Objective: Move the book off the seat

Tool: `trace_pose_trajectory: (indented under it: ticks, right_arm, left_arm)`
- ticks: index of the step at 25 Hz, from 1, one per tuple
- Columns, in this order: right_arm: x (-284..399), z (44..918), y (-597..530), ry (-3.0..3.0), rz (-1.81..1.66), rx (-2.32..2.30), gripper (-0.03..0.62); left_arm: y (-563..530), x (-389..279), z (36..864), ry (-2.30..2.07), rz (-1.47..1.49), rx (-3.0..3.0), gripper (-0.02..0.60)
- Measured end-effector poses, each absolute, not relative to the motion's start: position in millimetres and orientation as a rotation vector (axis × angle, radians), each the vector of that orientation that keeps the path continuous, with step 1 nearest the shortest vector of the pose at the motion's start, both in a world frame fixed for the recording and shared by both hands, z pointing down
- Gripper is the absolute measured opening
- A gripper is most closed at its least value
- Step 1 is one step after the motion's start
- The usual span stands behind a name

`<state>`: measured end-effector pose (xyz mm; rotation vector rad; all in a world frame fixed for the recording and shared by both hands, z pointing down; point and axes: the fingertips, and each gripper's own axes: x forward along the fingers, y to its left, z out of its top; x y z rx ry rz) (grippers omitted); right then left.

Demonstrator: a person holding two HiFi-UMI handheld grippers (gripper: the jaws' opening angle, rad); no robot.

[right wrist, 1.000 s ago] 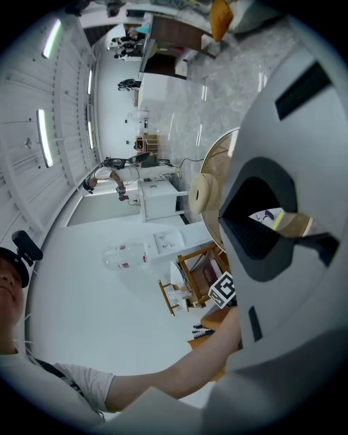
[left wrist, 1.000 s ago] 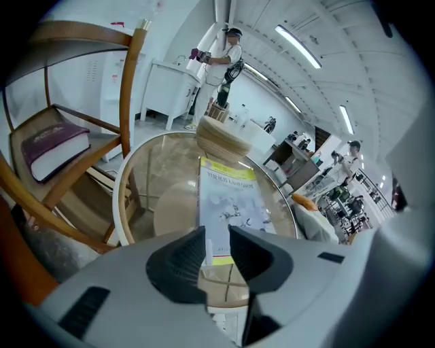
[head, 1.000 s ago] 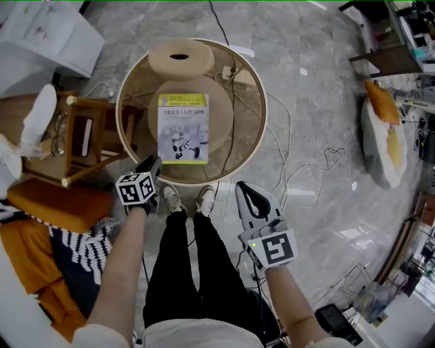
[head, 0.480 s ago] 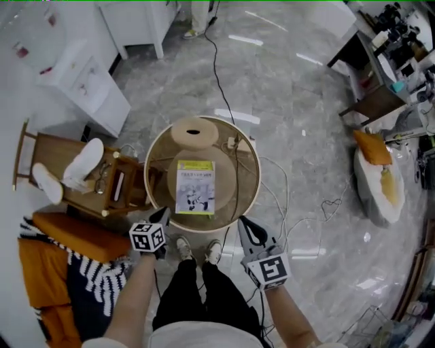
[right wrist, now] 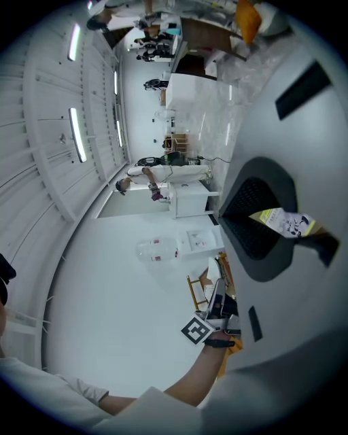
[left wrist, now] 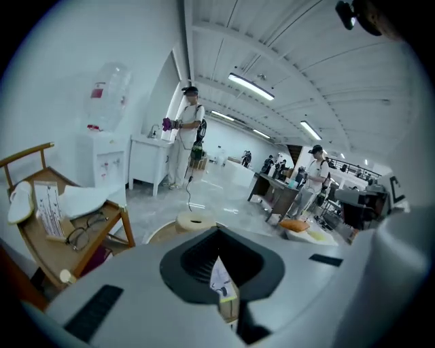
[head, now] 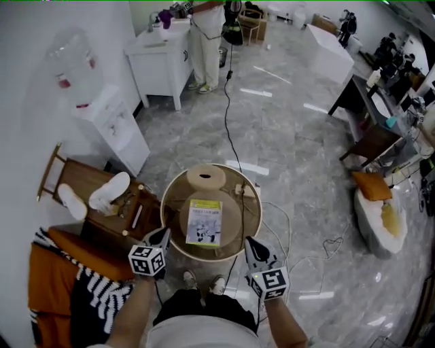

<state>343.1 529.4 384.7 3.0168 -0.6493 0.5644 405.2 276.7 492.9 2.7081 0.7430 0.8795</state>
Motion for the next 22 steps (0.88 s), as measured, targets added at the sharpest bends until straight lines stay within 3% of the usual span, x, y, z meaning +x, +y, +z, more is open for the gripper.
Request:
trace_pose_trajectory:
  ticks: [22]
  right_arm:
    - [344.1, 301.0, 542.8, -0.605, 0.306, 3.050, 0.021]
  left_arm:
    - [258.8, 393.7, 297.0, 0.797, 0.276, 2.828, 0.017]
